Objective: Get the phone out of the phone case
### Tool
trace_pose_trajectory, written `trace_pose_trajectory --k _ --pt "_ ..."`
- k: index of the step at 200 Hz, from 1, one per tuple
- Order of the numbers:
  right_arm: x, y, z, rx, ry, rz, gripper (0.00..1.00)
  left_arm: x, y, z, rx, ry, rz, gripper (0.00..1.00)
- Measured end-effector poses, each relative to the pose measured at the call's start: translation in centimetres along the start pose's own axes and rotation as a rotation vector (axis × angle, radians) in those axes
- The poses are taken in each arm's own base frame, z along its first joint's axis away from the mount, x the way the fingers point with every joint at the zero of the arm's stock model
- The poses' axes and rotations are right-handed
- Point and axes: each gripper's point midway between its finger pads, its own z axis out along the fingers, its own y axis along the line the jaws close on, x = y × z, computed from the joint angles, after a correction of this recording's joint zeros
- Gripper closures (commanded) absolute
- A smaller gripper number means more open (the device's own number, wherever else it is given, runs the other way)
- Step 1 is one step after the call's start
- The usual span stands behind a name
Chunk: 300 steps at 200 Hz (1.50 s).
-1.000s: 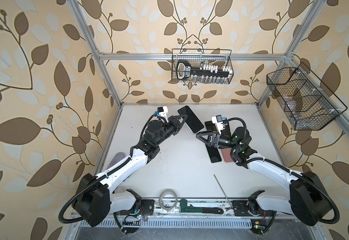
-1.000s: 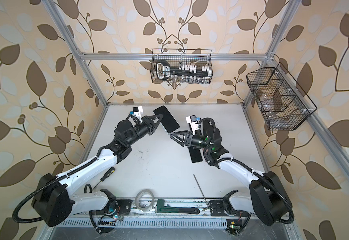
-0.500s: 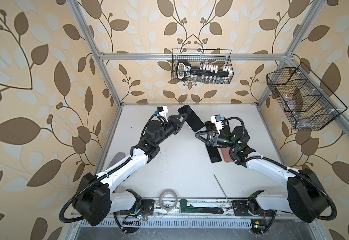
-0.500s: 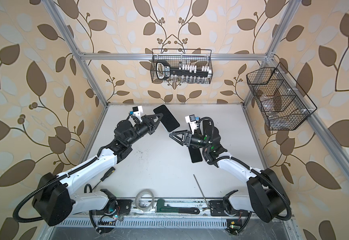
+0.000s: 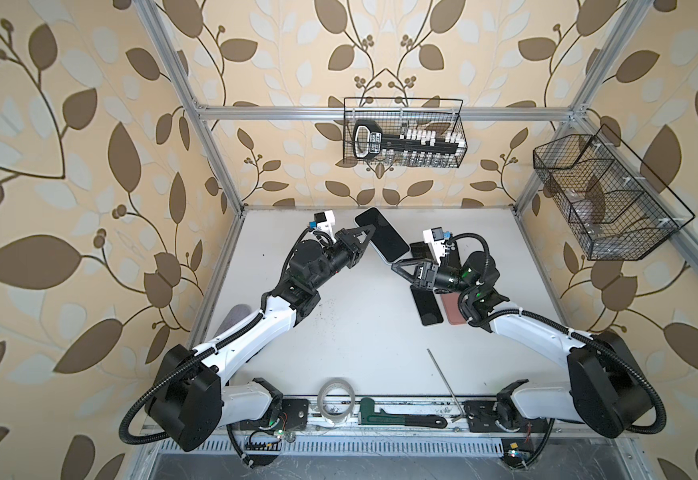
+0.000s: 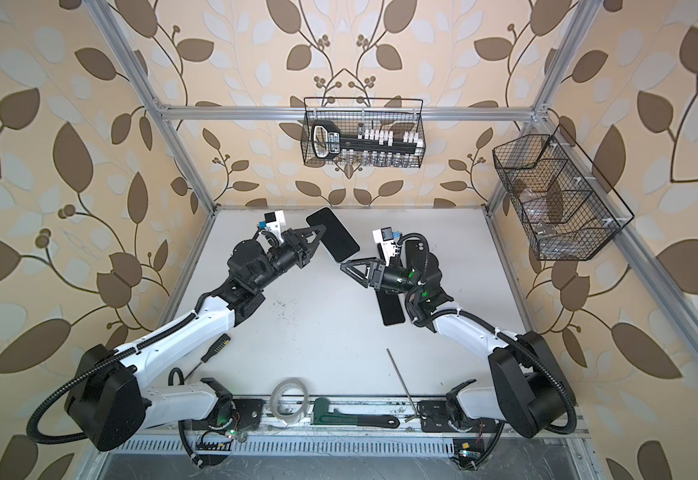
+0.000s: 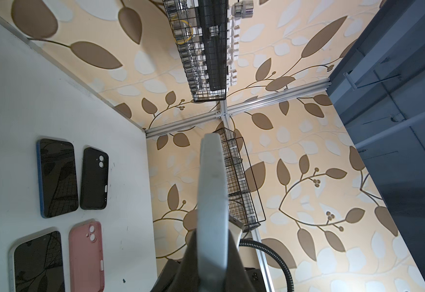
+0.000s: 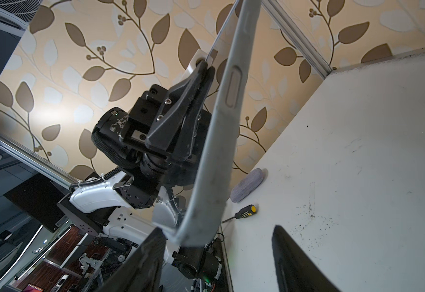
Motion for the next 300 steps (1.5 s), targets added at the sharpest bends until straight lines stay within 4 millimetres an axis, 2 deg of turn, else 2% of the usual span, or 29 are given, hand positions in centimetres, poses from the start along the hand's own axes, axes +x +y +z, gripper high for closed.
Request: trace_pose_trajectory --k 62,126,209,300 --pt "-0.4 -0.1 0.0 -0.008 -0.015 0.004 0.34 -0.1 -0.1 0.2 0.012 -0.004 -0.016 1.0" --pt "-0.3 -1.9 0.5 -0.015 -0.022 0.055 0.36 -0.6 1.1 0.6 -0.016 -0.037 -0.042 1.0" --pt "-1.4 -1.3 0.5 -0.059 -0.068 0.08 0.37 -1.1 0.3 0.8 0.029 -0.061 -0.053 1.0" --pt "-1.6 -2.8 0.9 -0.063 -0.1 0.155 0.38 -1.6 1.3 1.0 0.014 -0.108 -0.065 1.0"
